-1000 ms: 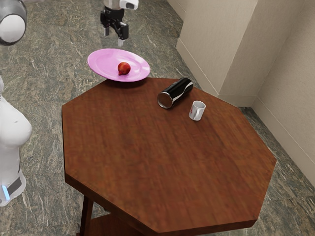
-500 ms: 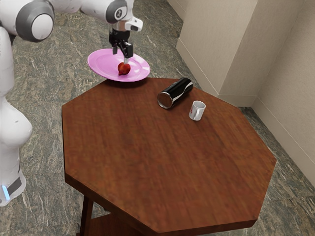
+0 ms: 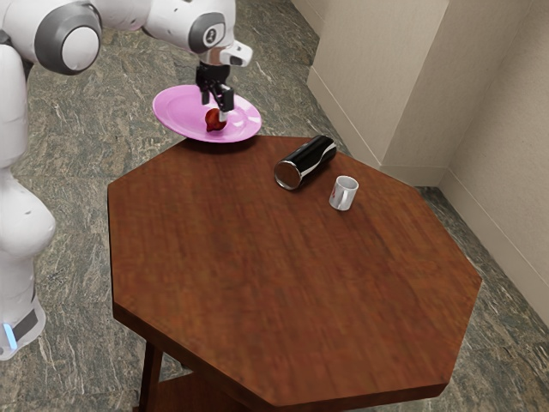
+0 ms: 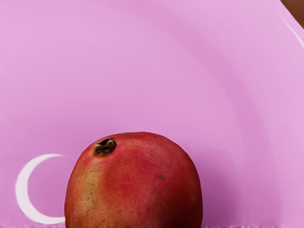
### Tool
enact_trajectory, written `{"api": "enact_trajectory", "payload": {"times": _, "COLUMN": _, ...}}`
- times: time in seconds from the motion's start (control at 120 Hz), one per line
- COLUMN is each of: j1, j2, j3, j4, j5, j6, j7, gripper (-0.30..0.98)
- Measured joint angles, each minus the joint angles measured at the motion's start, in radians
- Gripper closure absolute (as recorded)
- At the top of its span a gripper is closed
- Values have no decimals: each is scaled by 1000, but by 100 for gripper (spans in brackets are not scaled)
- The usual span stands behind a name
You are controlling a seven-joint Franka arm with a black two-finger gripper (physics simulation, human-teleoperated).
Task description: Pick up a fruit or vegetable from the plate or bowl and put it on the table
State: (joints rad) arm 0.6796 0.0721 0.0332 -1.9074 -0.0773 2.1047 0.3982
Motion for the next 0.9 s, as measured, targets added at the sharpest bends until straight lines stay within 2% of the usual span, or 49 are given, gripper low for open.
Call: {"api": "enact_trajectory", "payload": {"times": 0.9, "j1": -3, "j2": 58, "j3": -1, "j4": 0, "j5": -13, "j6": 57, "j7": 41, "gripper": 0}}
